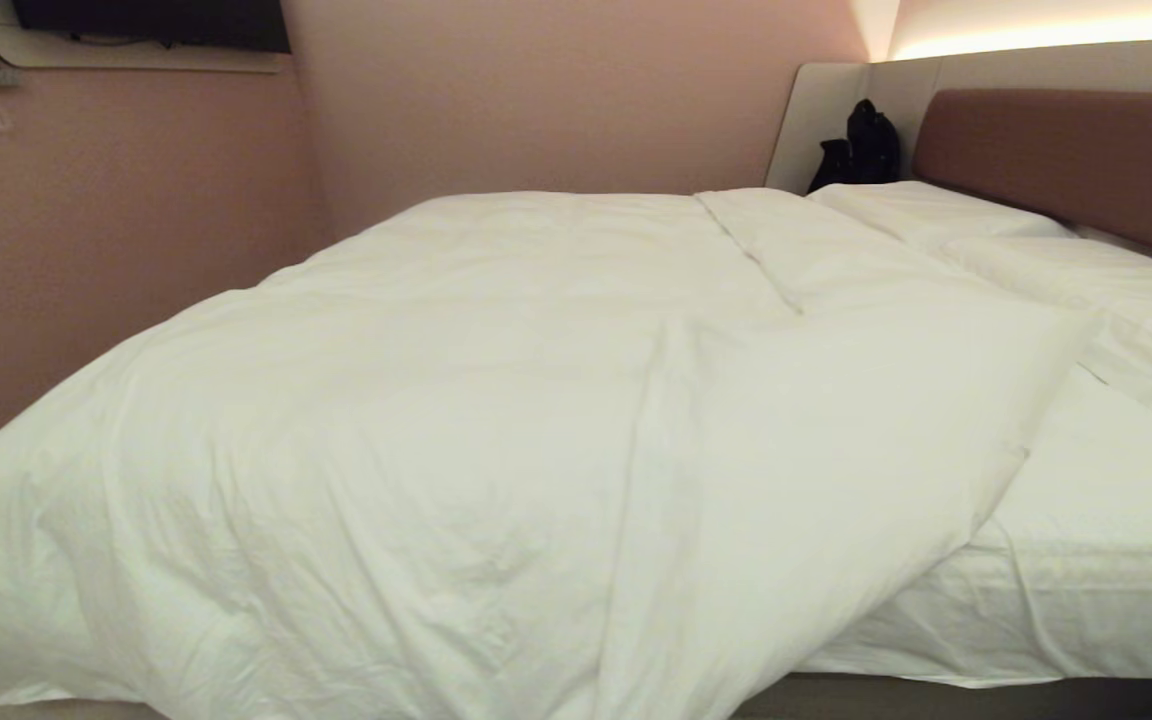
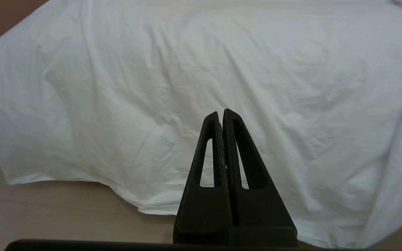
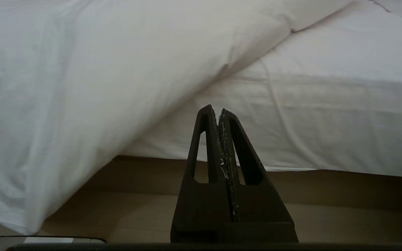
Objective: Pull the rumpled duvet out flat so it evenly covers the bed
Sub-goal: Hold the folded corner of the quilt
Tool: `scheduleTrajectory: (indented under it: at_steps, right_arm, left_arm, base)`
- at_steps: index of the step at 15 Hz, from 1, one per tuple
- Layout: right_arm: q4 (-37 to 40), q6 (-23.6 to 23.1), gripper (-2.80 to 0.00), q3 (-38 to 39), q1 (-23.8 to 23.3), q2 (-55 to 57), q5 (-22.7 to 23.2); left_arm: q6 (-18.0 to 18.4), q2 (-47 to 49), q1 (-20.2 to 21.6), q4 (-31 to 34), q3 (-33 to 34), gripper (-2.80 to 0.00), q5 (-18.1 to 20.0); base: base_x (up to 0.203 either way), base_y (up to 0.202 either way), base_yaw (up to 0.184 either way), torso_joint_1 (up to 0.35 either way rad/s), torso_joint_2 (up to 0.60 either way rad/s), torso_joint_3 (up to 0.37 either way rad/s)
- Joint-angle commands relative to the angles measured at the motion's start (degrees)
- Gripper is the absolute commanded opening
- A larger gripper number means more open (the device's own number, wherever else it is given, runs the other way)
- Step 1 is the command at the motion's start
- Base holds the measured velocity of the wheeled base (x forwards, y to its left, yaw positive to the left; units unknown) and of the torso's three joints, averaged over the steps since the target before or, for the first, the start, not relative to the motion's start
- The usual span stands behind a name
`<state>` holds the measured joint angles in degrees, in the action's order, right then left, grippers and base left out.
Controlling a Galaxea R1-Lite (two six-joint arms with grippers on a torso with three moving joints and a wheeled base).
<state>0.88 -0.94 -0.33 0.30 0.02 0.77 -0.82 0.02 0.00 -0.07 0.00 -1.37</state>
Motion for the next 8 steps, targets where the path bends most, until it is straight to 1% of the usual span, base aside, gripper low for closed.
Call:
scheduleTrajectory:
  at_steps: [1, 8]
  right_arm:
    - [0.0, -0.03, -2.8, -0.02, 0.05, 0.06, 0.02]
    - [0.0, -0.03, -2.8, -0.02, 0.05, 0.06, 0.02]
  left_arm:
    - [-0.06, -0.02, 0.0, -0.01, 0.0, -2.8, -0.04]
    - [-0.24, -0.02, 0.0, -0.01, 0.0, -2.8, -0.04]
  base:
    - [0.0, -0.196, -0.003, 0.002, 0.0, 0.002]
    - [0.0, -0.194, 0.001, 0.003, 0.0, 0.004]
